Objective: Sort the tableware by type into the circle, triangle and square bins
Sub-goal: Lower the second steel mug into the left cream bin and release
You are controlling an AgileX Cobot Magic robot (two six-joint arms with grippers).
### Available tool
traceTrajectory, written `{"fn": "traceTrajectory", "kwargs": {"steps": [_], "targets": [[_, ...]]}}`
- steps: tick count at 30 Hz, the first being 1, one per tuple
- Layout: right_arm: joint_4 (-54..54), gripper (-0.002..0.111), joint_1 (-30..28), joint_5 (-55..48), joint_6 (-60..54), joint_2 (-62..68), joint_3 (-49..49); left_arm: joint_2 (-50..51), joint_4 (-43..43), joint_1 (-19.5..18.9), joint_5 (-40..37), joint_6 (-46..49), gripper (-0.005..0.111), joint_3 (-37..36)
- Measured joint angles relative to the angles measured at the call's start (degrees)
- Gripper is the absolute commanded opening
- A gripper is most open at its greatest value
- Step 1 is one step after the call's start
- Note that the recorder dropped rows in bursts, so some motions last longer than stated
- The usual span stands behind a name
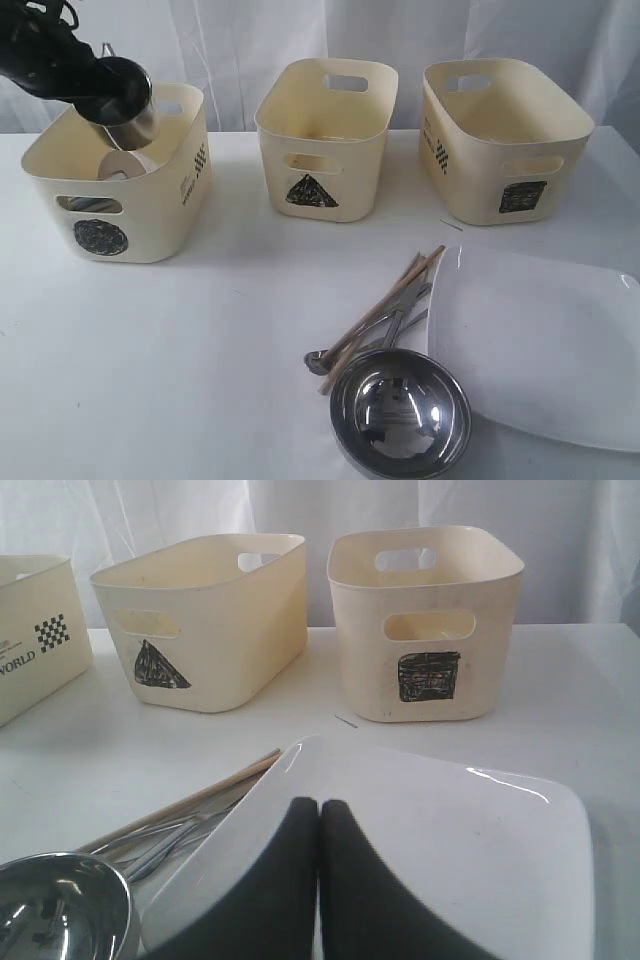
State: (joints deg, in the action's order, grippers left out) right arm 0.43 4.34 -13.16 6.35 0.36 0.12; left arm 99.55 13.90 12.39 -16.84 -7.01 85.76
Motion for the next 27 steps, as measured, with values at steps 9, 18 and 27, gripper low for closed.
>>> {"fn": "traceTrajectory", "kwargs": {"steps": [9,18,27], "targets": [[0.0,0.000,0.0,0.0,0.0,0.0,0.0,4.0,0.4,-1.3,1.6,0.0,0.000,0.0],[0.0,0.000,0.0,0.0,0.0,0.0,0.0,4.3,0.5,-1.3,0.7,0.0,0.034,0.0],[0.0,0.000,0.0,0.0,0.0,0.0,0.0,2.0,0.1,-1.0,-1.5,-1.5,0.050,0.0]]}}
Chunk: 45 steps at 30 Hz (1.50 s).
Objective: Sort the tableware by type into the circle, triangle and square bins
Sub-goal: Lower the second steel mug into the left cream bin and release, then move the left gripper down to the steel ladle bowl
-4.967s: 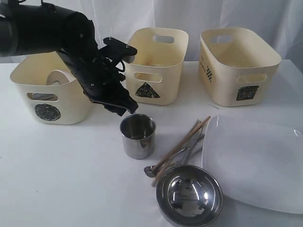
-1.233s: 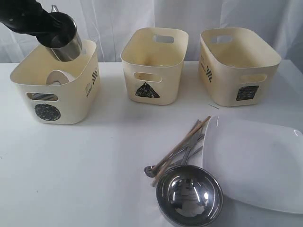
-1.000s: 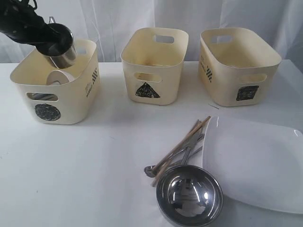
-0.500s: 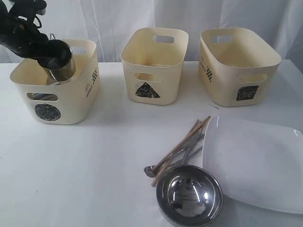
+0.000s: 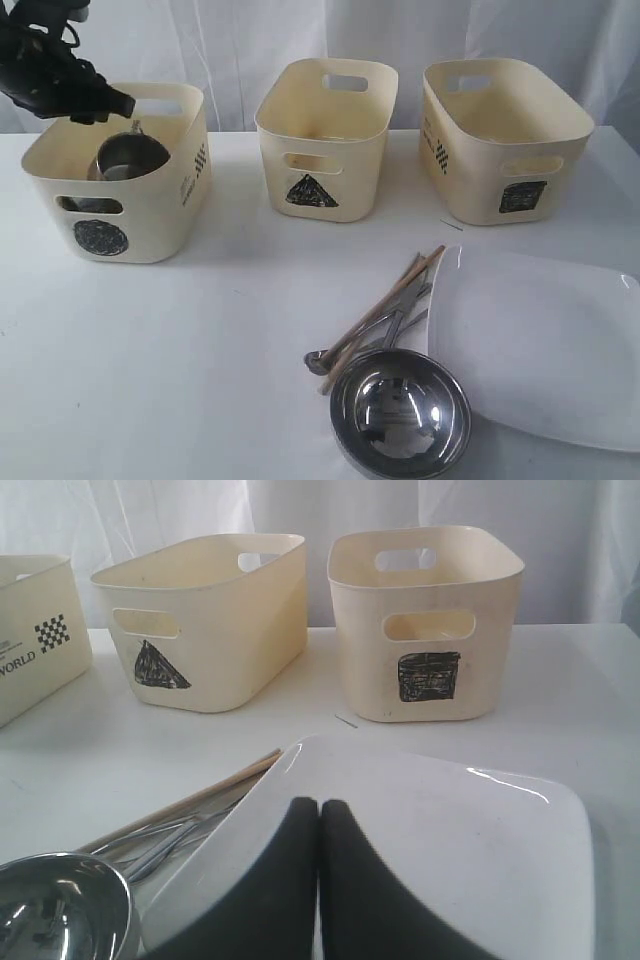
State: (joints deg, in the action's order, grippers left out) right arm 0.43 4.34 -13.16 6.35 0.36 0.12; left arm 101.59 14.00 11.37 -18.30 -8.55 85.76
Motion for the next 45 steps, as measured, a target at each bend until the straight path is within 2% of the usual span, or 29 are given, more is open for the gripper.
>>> {"fn": "traceTrajectory", "kwargs": {"steps": [4,9,19,25,31,37,45], "targets": [[0.0,0.000,0.0,0.0,0.0,0.0,0.0,-2.1,-0.8,1.9,-4.0,-0.1,0.048,0.0],[0.0,0.000,0.0,0.0,0.0,0.0,0.0,-5.0,-0.9,6.7,-10.9,0.7,0.048,0.0],[0.0,0.000,0.0,0.0,0.0,0.0,0.0,-9.8,-3.3,22.7,-22.2,4.8,0.048,0.0],[0.0,0.000,0.0,0.0,0.0,0.0,0.0,-8.4,-7.2,30.8,-23.8,7.1,0.048,0.0],[0.0,0.000,0.0,0.0,0.0,0.0,0.0,-4.7,-8.6,36.7,-25.6,8.1,0.048,0.0],[0.0,0.000,0.0,0.0,0.0,0.0,0.0,-1.3,-10.0,41.3,-26.8,8.6,0.048,0.0],[0.0,0.000,0.0,0.0,0.0,0.0,0.0,-0.6,-11.4,46.0,-23.1,8.9,0.048,0.0]]}}
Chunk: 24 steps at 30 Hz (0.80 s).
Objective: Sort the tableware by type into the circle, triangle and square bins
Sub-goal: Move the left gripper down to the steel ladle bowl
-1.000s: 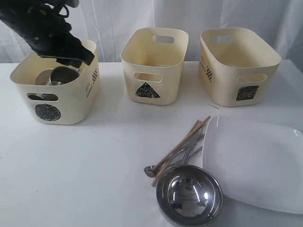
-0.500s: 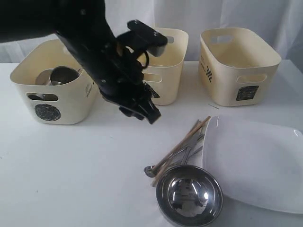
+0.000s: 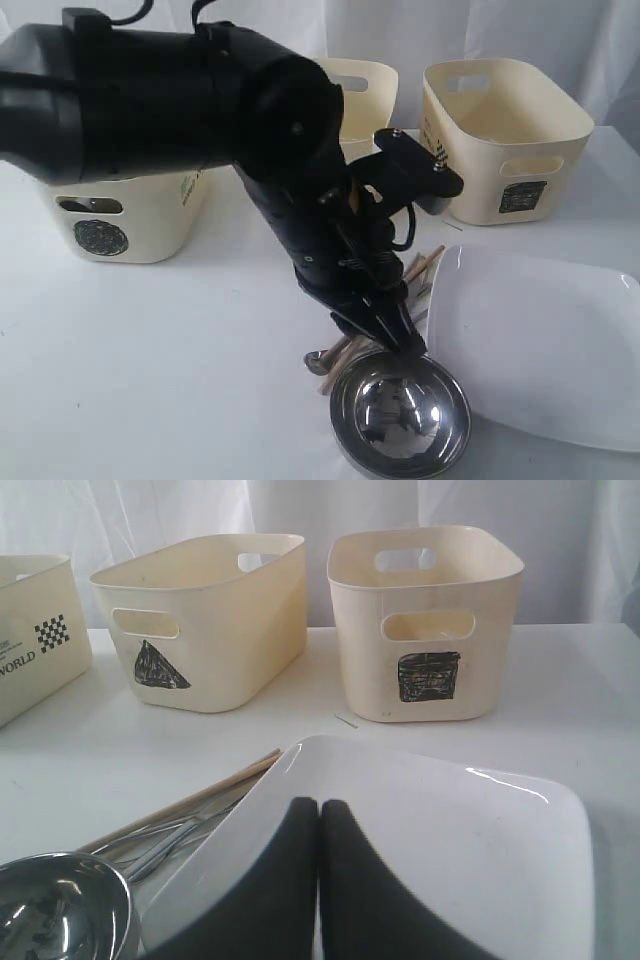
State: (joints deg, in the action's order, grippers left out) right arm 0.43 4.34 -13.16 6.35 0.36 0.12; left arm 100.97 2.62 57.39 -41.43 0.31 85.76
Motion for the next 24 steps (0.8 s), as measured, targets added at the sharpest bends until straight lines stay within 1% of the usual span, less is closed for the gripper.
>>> {"fn": "traceTrajectory", "kwargs": {"steps": [5,10,19,24], "targets": [[0.0,0.000,0.0,0.0,0.0,0.0,0.0,1.6,-0.5,1.3,0.4,0.0,0.048,0.0],[0.0,0.000,0.0,0.0,0.0,0.0,0.0,3.3,-1.6,1.8,0.5,0.3,0.048,0.0],[0.0,0.000,0.0,0.0,0.0,0.0,0.0,4.4,-5.7,1.8,1.8,6.4,0.048,0.0],[0.0,0.000,0.0,0.0,0.0,0.0,0.0,6.0,-6.0,1.8,2.4,7.4,0.048,0.0]]}}
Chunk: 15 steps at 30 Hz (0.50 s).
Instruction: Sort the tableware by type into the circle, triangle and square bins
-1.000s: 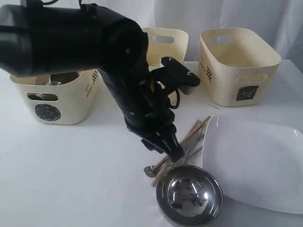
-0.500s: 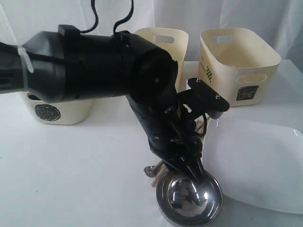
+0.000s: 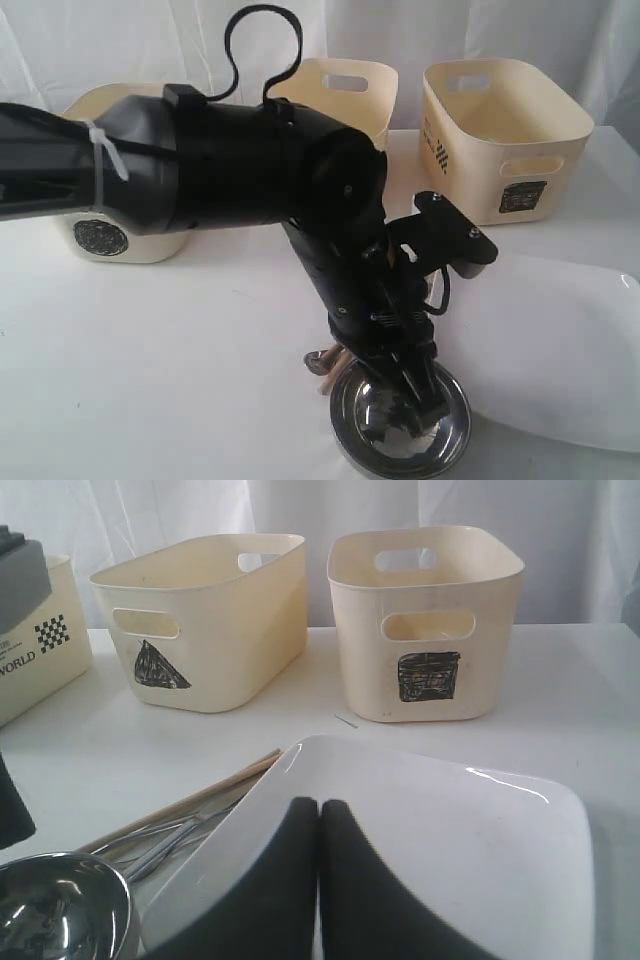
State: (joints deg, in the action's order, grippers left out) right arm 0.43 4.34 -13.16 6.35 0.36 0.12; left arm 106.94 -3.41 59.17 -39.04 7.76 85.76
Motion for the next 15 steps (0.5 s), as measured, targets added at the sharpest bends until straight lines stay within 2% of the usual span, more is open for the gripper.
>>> {"fn": "traceTrajectory", "kwargs": {"steps": [15], "targets": [[0.0,0.000,0.0,0.0,0.0,0.0,0.0,2.7,-0.1,0.0,2.9,5.3,0.048,0.0]]}}
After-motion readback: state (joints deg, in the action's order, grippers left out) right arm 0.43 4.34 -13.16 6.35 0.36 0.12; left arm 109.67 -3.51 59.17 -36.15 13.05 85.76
